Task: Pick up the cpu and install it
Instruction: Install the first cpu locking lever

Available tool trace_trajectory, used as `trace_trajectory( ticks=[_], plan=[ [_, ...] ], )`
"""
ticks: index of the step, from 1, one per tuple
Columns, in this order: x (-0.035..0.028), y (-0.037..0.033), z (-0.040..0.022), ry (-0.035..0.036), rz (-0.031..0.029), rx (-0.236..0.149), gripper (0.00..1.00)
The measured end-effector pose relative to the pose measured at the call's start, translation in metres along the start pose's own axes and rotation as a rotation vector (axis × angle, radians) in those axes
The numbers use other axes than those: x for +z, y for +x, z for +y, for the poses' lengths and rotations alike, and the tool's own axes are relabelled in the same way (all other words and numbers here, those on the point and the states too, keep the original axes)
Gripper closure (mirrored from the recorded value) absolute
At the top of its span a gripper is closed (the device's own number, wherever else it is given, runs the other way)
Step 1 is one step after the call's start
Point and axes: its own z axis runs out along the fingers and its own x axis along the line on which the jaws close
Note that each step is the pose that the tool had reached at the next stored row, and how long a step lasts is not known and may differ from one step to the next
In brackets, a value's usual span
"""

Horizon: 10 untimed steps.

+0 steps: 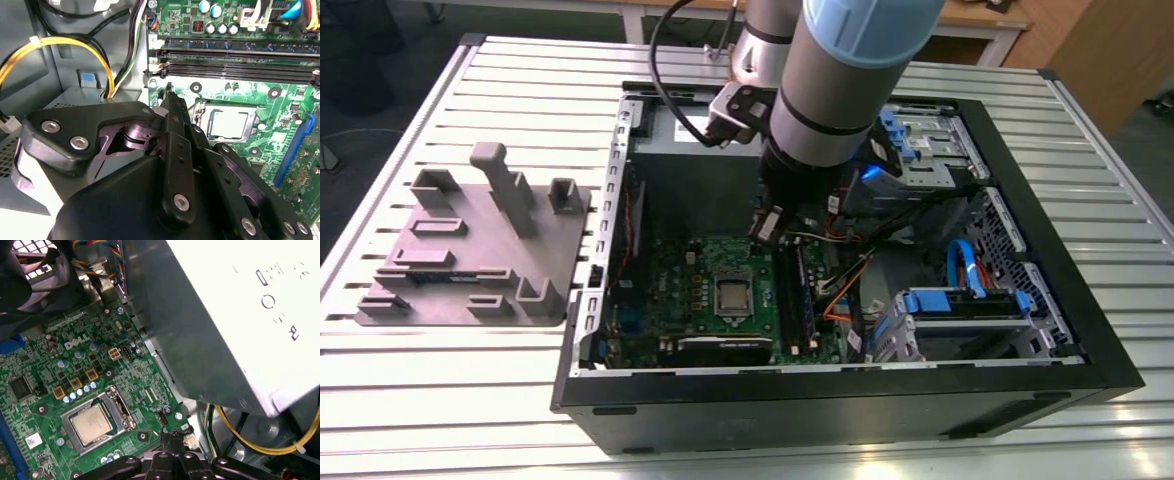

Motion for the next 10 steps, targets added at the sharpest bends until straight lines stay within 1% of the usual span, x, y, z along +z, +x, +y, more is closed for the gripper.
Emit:
trace_trajectory(
  ticks=[3, 7, 10],
  plan=[
    [0.0004, 0.0008, 0.0010, -0.0009, 0.0003, -0.005, 0.89],
    [0.0001, 0.0032, 0.0003, -0.0031, 0.0028, -0.023, 0.89],
    [-0.0001, 0.0048, 0.0005, -0.0057, 0.0056, -0.045, 0.89]
  ],
)
